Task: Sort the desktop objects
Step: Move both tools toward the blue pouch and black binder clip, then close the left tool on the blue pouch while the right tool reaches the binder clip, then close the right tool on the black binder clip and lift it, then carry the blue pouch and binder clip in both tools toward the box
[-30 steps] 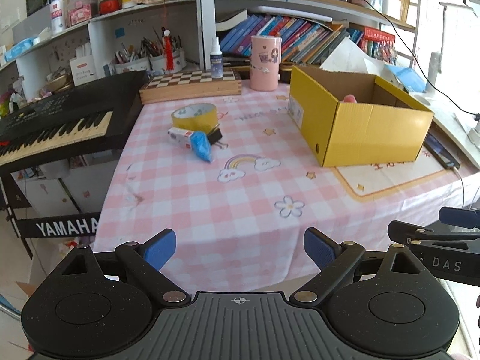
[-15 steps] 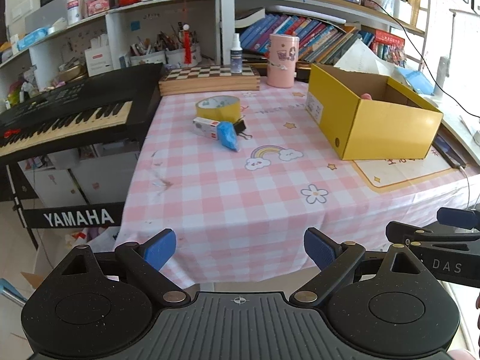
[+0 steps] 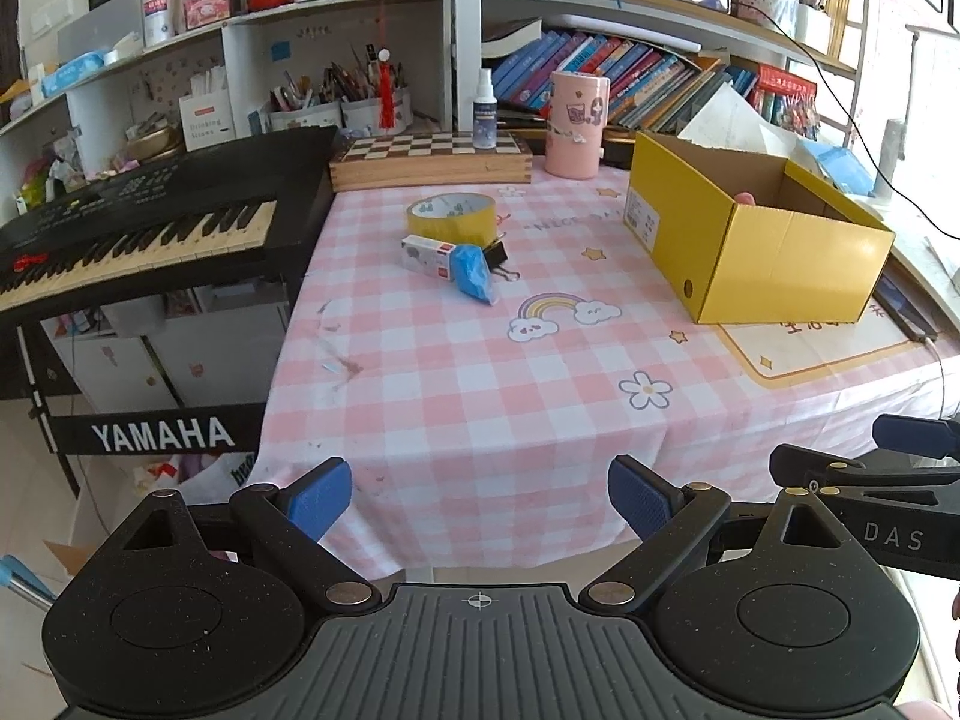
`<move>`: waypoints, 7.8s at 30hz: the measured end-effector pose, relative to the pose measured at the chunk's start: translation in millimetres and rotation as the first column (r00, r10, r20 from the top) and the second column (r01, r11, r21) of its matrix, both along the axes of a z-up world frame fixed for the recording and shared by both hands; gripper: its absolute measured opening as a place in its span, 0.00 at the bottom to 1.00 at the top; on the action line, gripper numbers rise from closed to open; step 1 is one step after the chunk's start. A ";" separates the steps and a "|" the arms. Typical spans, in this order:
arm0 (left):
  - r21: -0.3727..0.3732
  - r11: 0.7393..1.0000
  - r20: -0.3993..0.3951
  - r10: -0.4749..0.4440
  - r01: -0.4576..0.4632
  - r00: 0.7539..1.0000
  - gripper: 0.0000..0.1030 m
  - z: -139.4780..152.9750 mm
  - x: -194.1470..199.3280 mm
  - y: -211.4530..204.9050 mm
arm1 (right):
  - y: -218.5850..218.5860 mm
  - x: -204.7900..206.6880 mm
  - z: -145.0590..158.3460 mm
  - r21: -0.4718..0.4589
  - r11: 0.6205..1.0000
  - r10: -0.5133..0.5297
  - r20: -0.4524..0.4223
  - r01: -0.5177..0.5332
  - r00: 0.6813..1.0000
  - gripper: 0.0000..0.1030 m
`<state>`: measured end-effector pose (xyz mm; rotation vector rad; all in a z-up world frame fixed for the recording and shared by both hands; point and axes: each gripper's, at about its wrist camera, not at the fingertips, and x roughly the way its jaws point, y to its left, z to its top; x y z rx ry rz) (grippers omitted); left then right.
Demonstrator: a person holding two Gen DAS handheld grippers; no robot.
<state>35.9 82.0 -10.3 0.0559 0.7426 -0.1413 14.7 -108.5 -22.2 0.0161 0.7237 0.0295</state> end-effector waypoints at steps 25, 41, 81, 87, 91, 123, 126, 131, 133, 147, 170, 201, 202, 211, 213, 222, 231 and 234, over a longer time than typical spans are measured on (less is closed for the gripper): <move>-0.005 1.000 0.033 0.011 -0.011 0.999 0.92 6.7 10.8 18.5 | 23.4 14.5 10.3 -0.003 0.999 0.043 0.034 -0.043 0.998 0.77; -0.032 0.999 0.010 0.036 -0.036 0.999 0.92 -1.6 29.0 20.8 | 31.1 37.8 5.8 -0.014 0.995 0.098 0.013 -0.097 0.995 0.67; -0.098 0.976 -0.055 0.188 -0.192 0.981 0.65 -26.8 181.4 -10.2 | 12.0 214.5 -3.5 0.011 0.940 0.339 0.038 -0.340 0.940 0.47; -0.095 0.980 -0.058 0.171 -0.176 0.984 0.62 -37.2 213.7 -18.6 | 14.2 231.9 2.8 0.002 0.939 0.342 0.056 -0.343 0.938 0.44; -0.079 0.982 -0.077 0.163 -0.169 0.984 0.53 -47.8 234.9 -24.8 | 14.5 242.0 2.3 0.004 0.938 0.346 0.048 -0.346 0.937 0.44; -0.109 0.932 -0.139 0.330 -0.346 0.934 0.24 -26.0 182.5 44.0 | 87.4 319.0 -56.7 0.014 0.855 0.518 -0.089 -0.519 0.851 0.50; -0.103 0.935 -0.131 0.325 -0.339 0.936 0.24 -24.2 180.5 41.5 | 89.6 322.1 -58.5 0.009 0.848 0.528 -0.080 -0.529 0.845 0.50; -0.103 0.935 -0.121 0.327 -0.339 0.937 0.24 -22.2 180.1 42.4 | 94.7 321.7 -60.4 -0.009 0.837 0.545 -0.071 -0.547 0.835 0.47; -0.104 0.935 -0.119 0.327 -0.339 0.938 0.24 -21.2 180.2 42.7 | 95.7 320.3 -59.6 -0.012 0.830 0.556 -0.067 -0.558 0.828 0.40; -0.154 0.965 -0.043 0.208 -0.212 0.977 0.24 -3.0 178.7 27.3 | 67.7 277.9 -17.0 0.010 0.850 0.526 -0.008 -0.526 0.850 0.38; -0.183 0.983 0.046 -0.013 0.021 0.999 0.24 25.0 113.7 22.5 | 31.4 168.9 25.0 0.081 0.965 0.247 0.024 -0.248 0.969 0.38; -0.164 0.953 0.007 -0.259 0.256 0.966 0.24 14.8 25.7 6.8 | 15.0 26.2 11.2 0.118 0.993 -0.002 -0.016 0.004 1.000 0.38; -0.165 0.950 0.007 -0.267 0.264 0.964 0.24 14.5 24.9 5.5 | 13.8 22.7 10.9 0.116 0.993 -0.009 -0.017 0.011 1.000 0.38; -0.142 0.928 0.012 -0.347 0.345 0.938 0.24 14.7 20.7 -13.5 | -4.1 3.6 7.0 0.134 0.986 -0.092 -0.030 0.096 0.995 0.38; -0.135 0.922 0.009 -0.364 0.362 0.931 0.24 14.1 21.2 -18.7 | -8.4 1.9 6.8 0.140 0.984 -0.109 -0.027 0.112 0.994 0.38; -0.140 0.885 -0.013 -0.449 0.443 0.893 0.24 8.9 28.4 -59.2 | -42.4 -4.2 4.0 0.139 0.972 -0.185 -0.048 0.190 0.982 0.38; -0.152 0.877 -0.026 -0.464 0.455 0.886 0.24 6.0 38.1 -90.3 | -79.2 4.8 5.2 0.136 0.964 -0.223 -0.064 0.230 0.973 0.38; -0.152 0.877 -0.032 -0.465 0.455 0.885 0.24 5.3 41.7 -99.8 | -88.4 10.3 4.9 0.135 0.964 -0.223 -0.068 0.231 0.972 0.38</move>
